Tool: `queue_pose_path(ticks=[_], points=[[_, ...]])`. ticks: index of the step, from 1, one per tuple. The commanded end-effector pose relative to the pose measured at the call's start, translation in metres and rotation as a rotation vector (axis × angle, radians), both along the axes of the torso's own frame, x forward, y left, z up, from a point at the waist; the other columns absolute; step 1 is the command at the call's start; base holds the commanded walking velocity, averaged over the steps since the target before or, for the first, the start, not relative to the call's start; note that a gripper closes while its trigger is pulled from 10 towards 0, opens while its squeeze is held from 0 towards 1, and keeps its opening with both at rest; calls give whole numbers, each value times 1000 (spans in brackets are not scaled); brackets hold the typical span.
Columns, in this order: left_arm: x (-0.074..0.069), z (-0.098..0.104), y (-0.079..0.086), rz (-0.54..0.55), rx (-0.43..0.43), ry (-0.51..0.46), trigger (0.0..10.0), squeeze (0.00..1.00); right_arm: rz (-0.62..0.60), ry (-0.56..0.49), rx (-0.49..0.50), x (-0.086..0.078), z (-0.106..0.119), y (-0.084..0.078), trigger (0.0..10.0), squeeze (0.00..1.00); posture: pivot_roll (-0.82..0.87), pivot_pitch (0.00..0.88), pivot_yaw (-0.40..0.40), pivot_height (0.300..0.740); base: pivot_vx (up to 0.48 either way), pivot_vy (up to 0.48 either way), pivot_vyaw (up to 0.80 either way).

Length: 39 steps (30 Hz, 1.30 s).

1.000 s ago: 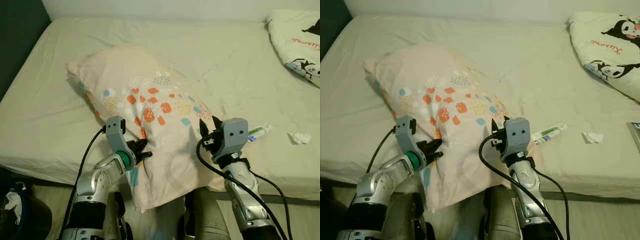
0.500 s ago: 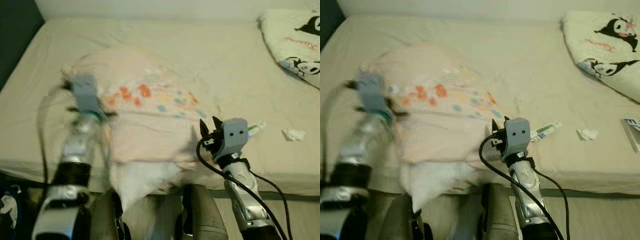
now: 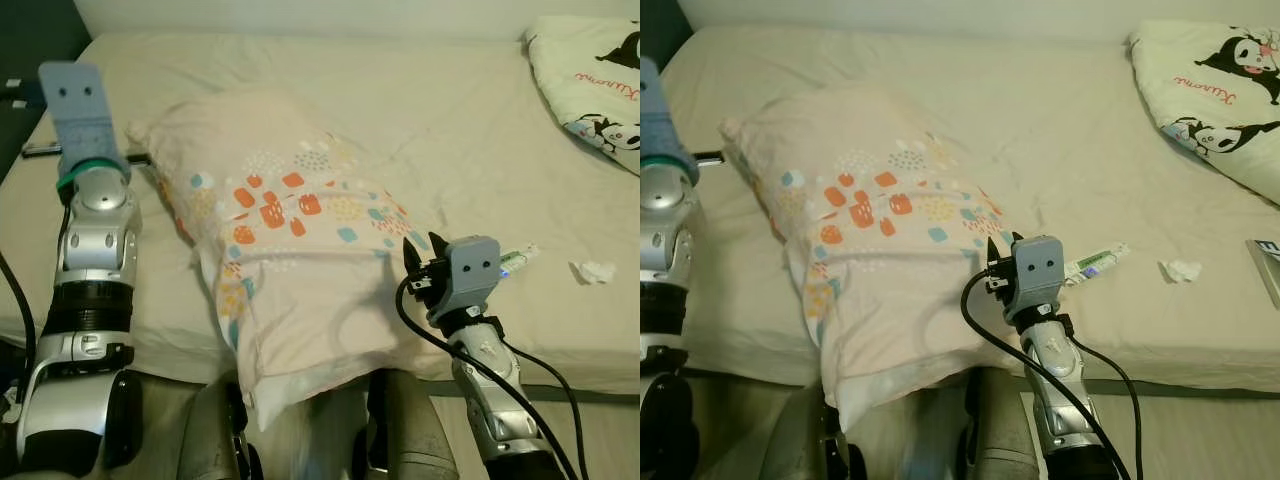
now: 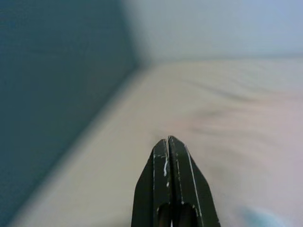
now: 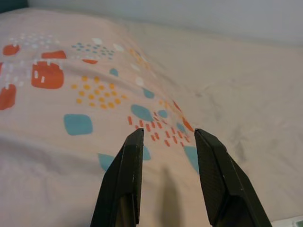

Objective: Clean up the room

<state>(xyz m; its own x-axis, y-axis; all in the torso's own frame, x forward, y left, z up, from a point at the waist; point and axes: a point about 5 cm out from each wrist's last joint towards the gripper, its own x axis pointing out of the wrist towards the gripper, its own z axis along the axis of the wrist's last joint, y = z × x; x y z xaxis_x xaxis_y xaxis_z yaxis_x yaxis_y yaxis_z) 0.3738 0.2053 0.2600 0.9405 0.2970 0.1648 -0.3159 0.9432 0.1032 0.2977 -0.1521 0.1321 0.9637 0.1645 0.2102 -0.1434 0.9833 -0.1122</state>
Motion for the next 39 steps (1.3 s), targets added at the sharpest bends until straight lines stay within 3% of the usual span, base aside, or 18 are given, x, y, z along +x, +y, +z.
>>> queue_pose_path(ticks=[1,3,7,8,9,10,11,14,16,19,23,24,30,34,39], points=[[-5,-26,-25,-181,1,90,10000,0,-13,29,5,-4,-8,-1,10000,0,-72,163,56,596,0,0,0],[-10,-32,-34,-241,11,80,10000,0,-13,29,6,-4,-8,-1,10000,0,-72,163,56,596,0,0,0],[-12,-34,-36,-243,22,73,10000,0,-13,30,7,-4,-8,-1,10000,0,-72,163,56,596,0,0,0],[-45,-65,-40,-312,69,144,10000,1000,-13,33,7,-4,-9,-2,10000,0,-54,167,56,596,0,0,0],[-59,-76,-40,-335,62,182,10000,1000,-12,34,7,-4,-9,-3,10000,0,-51,168,56,596,0,0,0],[-59,-76,-40,-335,62,182,10000,1000,-12,34,7,-4,-9,-3,10000,0,-51,168,56,596,0,0,0],[-69,-84,-39,-347,52,215,10000,1000,-12,34,6,-3,-9,-3,10000,0,-51,168,56,596,0,0,0],[-74,-88,-35,-337,46,229,10000,1000,-10,33,6,-3,-8,-3,10000,0,-45,168,56,596,0,0,0],[-88,-93,-23,-306,142,232,10000,1000,-8,28,6,-2,-7,-3,10000,0,-38,166,58,596,0,0,0],[-101,-98,-15,-283,150,229,10000,1000,-5,25,10,-1,-6,-3,10000,0,-27,164,50,596,0,0,0],[-103,-93,-18,-296,174,180,10000,1000,-11,29,6,0,-7,-4,10000,0,-22,161,45,596,0,0,0],[-101,-88,-23,-306,175,135,10000,0,-11,25,10,1,-6,-3,10000,0,-22,157,41,601,0,0,0],[-98,-74,-34,-303,74,44,10000,0,-8,10,19,3,-2,-3,10000,0,-32,148,42,619,0,0,0],[-98,-76,-34,-301,6,43,10000,0,-9,8,18,2,-3,-4,10000,0,-39,144,44,628,0,0,0],[-100,-86,-31,-290,1,74,10000,0,-12,7,18,0,-3,-7,10000,0,-45,144,42,642,0,0,0]])
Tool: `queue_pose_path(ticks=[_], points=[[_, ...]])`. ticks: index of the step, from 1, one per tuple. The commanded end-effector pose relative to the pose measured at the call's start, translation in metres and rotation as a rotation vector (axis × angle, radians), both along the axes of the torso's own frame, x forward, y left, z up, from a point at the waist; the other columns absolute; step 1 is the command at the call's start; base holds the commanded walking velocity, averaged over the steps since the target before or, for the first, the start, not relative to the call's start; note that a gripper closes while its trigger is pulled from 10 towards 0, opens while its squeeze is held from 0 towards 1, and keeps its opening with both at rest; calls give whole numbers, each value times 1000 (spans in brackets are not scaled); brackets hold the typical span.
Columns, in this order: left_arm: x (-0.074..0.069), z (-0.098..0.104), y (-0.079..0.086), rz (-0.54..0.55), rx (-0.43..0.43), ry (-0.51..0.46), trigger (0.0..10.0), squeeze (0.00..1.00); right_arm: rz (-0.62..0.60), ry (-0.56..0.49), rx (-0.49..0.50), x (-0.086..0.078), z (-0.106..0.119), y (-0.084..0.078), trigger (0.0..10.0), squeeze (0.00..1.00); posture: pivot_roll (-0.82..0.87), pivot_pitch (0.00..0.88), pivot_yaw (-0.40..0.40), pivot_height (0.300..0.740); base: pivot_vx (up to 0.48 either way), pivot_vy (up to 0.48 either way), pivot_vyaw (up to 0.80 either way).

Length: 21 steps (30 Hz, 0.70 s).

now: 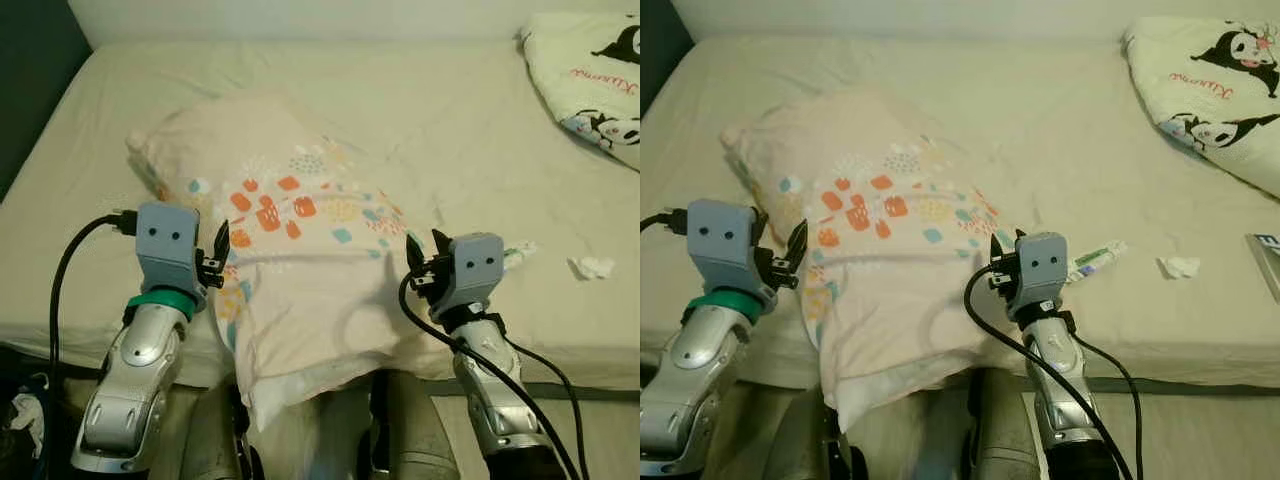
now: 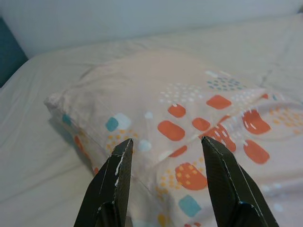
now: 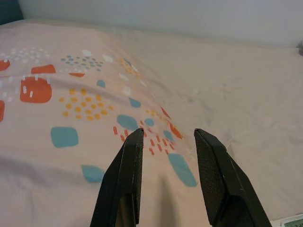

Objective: Clean up the room

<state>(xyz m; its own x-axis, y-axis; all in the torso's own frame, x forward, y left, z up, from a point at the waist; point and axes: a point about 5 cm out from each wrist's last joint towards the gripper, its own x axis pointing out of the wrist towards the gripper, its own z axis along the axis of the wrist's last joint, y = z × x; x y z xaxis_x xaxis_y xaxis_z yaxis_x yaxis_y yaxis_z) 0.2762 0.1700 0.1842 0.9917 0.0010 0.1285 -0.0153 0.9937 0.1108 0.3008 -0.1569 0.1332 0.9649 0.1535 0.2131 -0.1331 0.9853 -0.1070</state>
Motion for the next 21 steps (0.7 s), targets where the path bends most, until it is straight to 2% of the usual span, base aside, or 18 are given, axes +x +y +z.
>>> queue_pose_path(ticks=[1,9,21], points=[[-2,-10,4,13,6,35,10000,0,-2,9,13,-4,-4,-2,10000,0,-45,144,42,642,0,0,0],[-4,-16,0,10,25,43,10000,0,8,6,14,-3,-3,0,10000,0,-41,147,35,670,0,0,0],[-5,-26,-5,-24,8,81,10000,0,13,11,11,-3,-4,-2,10000,0,-50,148,30,707,0,0,0]])
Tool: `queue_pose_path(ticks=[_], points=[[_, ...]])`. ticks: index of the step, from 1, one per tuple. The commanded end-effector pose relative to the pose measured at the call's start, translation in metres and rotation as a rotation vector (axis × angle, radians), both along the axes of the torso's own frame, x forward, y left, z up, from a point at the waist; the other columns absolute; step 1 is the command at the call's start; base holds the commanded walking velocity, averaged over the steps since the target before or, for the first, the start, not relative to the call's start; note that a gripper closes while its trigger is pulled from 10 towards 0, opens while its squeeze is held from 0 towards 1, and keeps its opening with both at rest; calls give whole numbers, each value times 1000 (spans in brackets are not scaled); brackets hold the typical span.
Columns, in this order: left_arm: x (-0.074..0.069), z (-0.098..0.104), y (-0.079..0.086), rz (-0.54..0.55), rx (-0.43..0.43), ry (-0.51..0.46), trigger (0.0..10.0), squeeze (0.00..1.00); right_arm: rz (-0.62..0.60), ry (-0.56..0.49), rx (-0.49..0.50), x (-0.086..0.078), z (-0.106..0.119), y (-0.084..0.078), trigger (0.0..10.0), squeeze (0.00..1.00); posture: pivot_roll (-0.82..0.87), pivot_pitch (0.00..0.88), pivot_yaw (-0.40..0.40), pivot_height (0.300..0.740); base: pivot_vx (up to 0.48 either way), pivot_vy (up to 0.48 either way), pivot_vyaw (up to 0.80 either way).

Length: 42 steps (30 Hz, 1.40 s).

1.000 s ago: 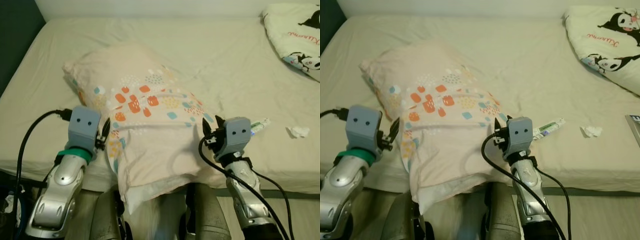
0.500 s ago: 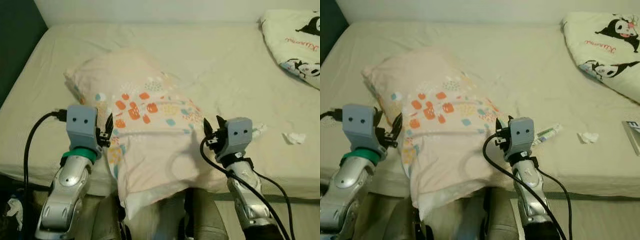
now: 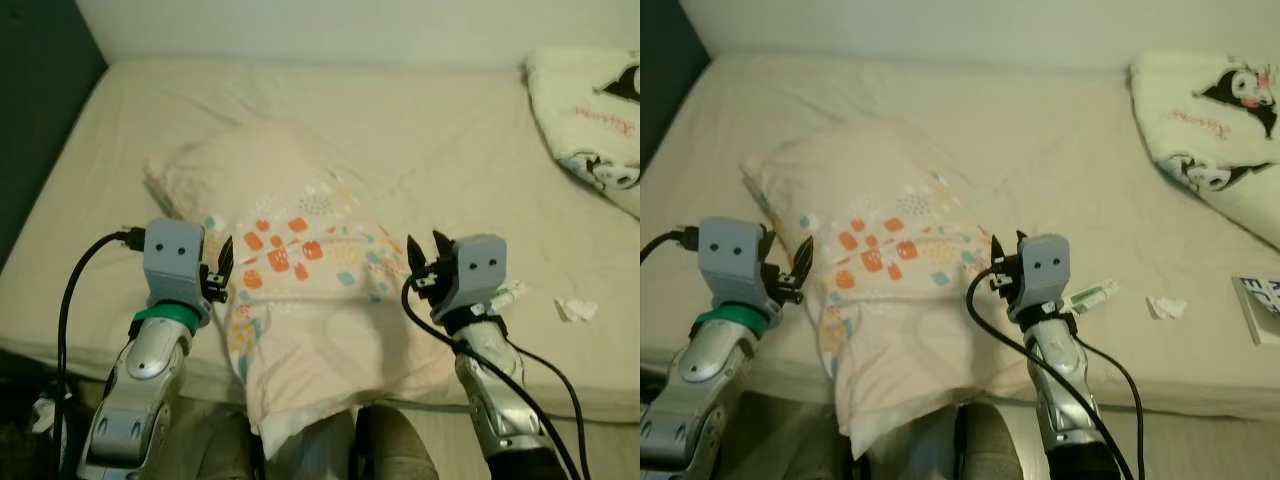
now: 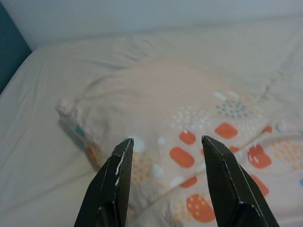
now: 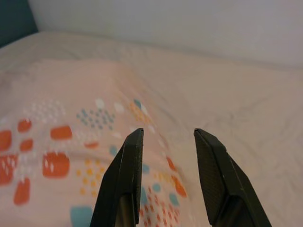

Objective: Clean up the room

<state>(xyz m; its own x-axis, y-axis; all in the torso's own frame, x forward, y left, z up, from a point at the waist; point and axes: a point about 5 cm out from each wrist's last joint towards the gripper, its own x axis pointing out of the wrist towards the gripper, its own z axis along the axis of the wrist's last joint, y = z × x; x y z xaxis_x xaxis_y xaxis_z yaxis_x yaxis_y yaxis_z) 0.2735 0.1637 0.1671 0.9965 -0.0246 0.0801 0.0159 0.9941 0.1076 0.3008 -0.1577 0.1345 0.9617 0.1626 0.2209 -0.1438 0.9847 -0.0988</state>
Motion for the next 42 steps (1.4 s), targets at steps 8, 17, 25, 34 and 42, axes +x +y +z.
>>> queue_pose_path(ticks=[8,17,25,34,42], points=[[-4,-25,-1,-8,36,72,10000,0,2,35,-6,-5,-11,-1,10000,0,-58,140,23,735,0,0,0],[-12,-43,-3,-34,143,98,10000,0,6,91,-23,-7,-24,0,10000,0,-56,132,15,740,0,0,0],[-26,-78,-13,-145,372,134,10000,0,0,204,-56,-16,-58,-1,10000,0,-57,110,7,740,0,0,0],[-48,-92,-18,-381,579,174,10000,0,-4,276,-70,-28,-79,-3,10000,0,-57,115,16,740,0,0,0],[-54,-101,-16,-490,761,173,10000,0,-1,273,-65,-27,-79,-1,10000,0,-41,127,22,740,0,0,0]])
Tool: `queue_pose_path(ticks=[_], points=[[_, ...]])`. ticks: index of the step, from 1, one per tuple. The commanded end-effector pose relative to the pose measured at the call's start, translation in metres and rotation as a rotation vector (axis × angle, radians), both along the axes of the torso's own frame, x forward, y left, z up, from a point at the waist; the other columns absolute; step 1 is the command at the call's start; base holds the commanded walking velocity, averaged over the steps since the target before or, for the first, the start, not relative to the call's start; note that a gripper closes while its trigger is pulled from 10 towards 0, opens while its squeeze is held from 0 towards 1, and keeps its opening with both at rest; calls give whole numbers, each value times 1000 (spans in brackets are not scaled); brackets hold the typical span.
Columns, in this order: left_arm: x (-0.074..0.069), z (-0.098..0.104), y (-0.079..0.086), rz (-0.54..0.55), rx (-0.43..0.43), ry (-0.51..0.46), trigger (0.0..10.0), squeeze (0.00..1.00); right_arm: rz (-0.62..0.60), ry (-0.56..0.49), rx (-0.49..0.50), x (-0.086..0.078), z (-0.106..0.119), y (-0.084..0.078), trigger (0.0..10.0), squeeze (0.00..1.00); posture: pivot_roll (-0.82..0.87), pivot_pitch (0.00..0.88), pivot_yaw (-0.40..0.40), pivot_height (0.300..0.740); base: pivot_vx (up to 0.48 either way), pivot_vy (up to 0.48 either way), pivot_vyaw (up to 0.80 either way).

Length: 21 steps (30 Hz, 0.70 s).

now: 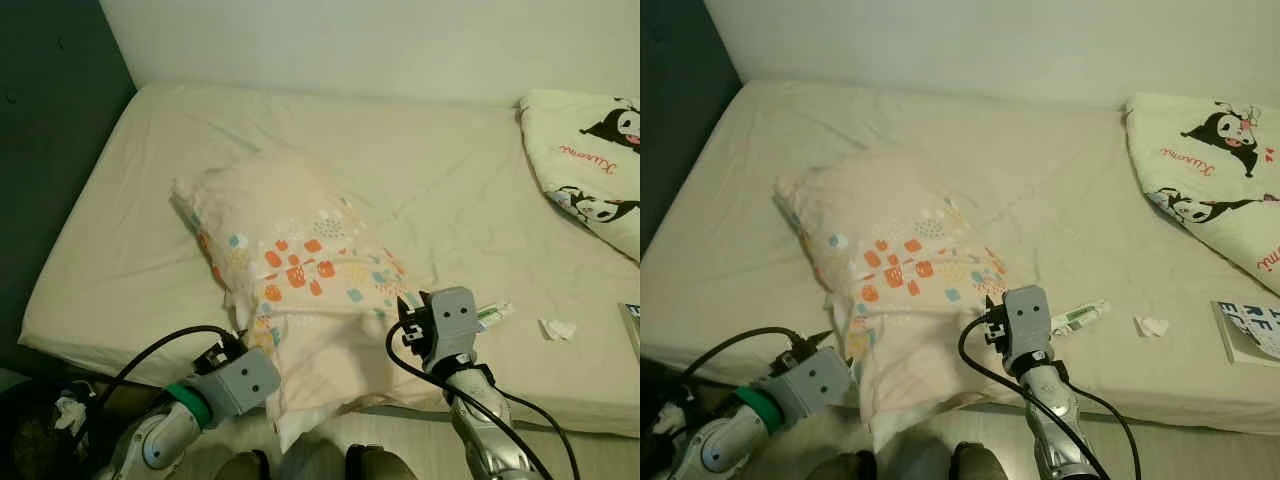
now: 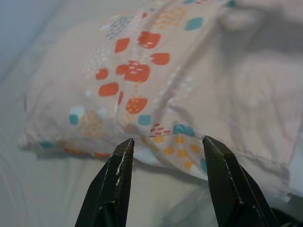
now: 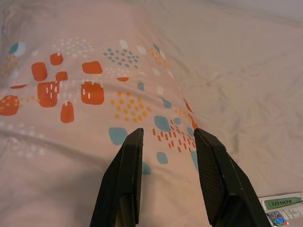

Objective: Clean up the room

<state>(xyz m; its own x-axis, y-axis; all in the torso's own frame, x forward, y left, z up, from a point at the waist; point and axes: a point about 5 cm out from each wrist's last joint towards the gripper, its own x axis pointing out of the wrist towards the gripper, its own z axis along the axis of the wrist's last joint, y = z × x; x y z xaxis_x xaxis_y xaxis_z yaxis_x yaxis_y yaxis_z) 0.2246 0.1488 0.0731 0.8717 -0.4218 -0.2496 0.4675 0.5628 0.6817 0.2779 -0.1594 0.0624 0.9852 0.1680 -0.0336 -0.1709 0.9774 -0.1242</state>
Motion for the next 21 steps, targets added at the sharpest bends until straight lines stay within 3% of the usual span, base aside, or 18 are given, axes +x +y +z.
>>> queue_pose_path(ticks=[1,7,9,16,21], points=[[-1,-17,-5,-37,90,-12,10000,0,12,4,8,0,-3,6,10000,0,-38,130,28,740,0,0,0],[-2,-36,-11,-78,159,1,10000,0,21,-23,17,5,3,10,10000,0,-42,129,30,740,0,0,0],[-7,-52,-11,-116,210,67,10000,0,20,-26,15,6,3,9,10000,0,-43,132,27,740,0,0,0],[-11,-68,-14,-162,258,162,10000,0,24,-26,8,6,3,8,10000,0,-44,153,23,740,0,0,0],[5,-74,-33,-170,265,137,10000,0,34,-29,6,7,4,10,10000,0,-49,189,25,740,0,0,0]])
